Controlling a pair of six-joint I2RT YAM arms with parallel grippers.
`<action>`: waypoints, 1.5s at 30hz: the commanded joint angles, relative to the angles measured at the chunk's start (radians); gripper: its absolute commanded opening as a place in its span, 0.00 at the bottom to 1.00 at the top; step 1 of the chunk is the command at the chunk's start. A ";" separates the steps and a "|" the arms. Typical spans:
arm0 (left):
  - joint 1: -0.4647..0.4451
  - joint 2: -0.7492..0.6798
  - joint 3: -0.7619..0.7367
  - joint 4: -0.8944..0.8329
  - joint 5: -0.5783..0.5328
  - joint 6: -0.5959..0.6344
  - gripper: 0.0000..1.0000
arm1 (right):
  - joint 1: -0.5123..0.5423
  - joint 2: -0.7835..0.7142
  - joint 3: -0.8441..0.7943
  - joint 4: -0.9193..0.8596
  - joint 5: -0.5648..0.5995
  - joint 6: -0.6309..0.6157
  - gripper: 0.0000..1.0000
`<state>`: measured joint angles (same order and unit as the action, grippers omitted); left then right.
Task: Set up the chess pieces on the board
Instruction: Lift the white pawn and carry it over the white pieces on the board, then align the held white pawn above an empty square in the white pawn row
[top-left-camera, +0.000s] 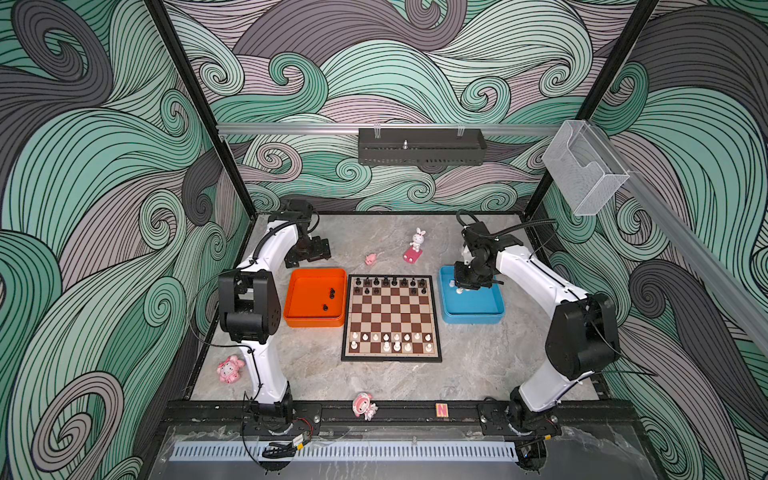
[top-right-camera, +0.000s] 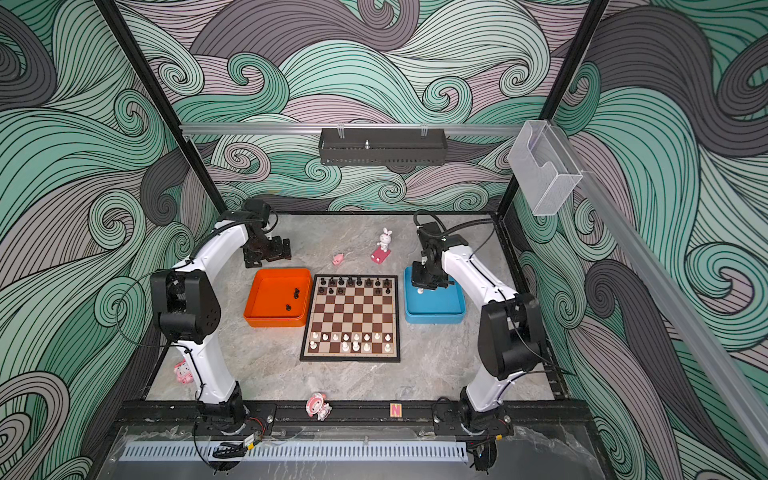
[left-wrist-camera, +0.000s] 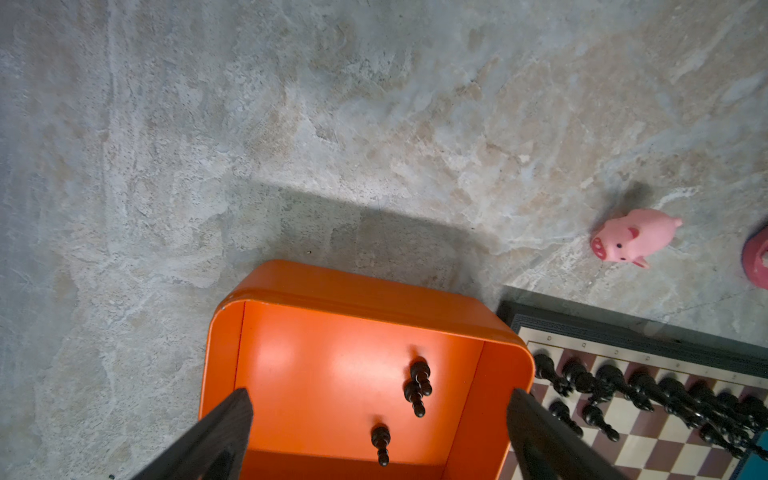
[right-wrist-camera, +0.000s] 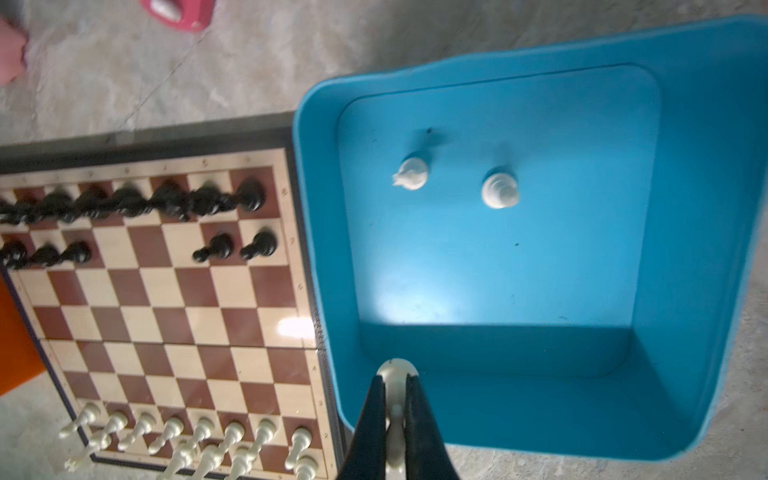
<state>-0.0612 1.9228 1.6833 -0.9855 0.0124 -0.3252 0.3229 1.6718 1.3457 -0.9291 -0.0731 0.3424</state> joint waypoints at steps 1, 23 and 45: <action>0.009 0.008 0.002 -0.006 0.000 0.002 0.98 | 0.079 -0.040 0.014 -0.071 0.011 -0.004 0.01; 0.006 -0.005 -0.008 -0.001 0.016 -0.005 0.98 | 0.545 -0.089 -0.154 0.005 0.007 0.291 0.01; 0.000 0.004 -0.015 0.004 0.023 -0.005 0.98 | 0.545 0.008 -0.195 0.069 -0.019 0.291 0.02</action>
<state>-0.0616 1.9228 1.6707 -0.9791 0.0303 -0.3256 0.8650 1.6596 1.1587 -0.8585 -0.0891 0.6289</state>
